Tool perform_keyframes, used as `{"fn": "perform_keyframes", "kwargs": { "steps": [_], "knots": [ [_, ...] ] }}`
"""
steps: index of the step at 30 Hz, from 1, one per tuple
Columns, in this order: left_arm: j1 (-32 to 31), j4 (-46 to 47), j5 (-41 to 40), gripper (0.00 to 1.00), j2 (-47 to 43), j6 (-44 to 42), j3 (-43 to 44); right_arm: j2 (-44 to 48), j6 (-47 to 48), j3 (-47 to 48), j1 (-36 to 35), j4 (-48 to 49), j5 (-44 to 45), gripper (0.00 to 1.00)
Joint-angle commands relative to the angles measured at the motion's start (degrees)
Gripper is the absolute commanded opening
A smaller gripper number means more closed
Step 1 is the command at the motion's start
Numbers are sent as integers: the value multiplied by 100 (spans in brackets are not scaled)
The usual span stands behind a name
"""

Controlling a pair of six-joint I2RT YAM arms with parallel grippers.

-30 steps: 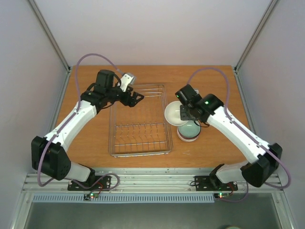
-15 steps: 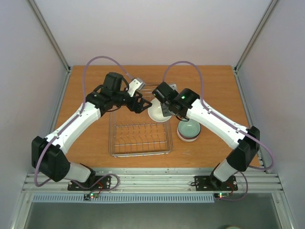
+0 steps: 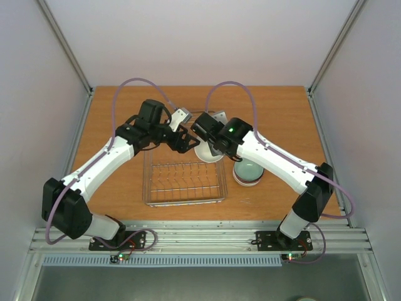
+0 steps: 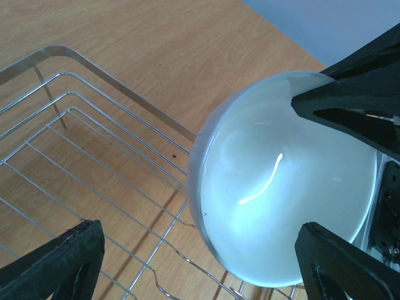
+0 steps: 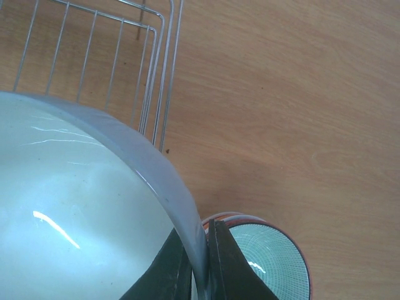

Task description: Load the bowls into the dish rack

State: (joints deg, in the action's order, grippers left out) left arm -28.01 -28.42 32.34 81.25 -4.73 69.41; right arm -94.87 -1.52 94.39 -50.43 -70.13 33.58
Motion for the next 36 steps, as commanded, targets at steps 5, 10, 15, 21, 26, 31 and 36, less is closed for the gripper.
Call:
{"fn": "perform_keyframes", "kwargs": {
  "steps": [5, 10, 15, 21, 26, 31, 36],
  "knots": [
    [-38, 327, 53, 84, -59, -54, -153, 502, 55, -130, -209, 643, 296, 1],
    [-37, 337, 144, 84, -30, -93, -176, 547, 62, -298, -212, 800, 364, 1],
    [-14, -120, 296, 84, -127, -439, 115, 881, 478, -871, -212, 1539, 122, 1],
    [527, -253, 1075, 86, -346, -348, 277, 1671, 877, -1929, -212, 2968, -465, 1],
    [897, -58, 1663, 88, -461, -110, 128, 2039, 1125, -2469, -204, 3685, -798, 1],
    [944, 69, 2743, 92, -437, 4, 64, 2159, 1301, -2848, -169, 4252, -1298, 1],
    [954, 272, 3420, 93, -429, 123, -91, 2223, 1316, -3092, -160, 4588, -1307, 1]
  ]
}}
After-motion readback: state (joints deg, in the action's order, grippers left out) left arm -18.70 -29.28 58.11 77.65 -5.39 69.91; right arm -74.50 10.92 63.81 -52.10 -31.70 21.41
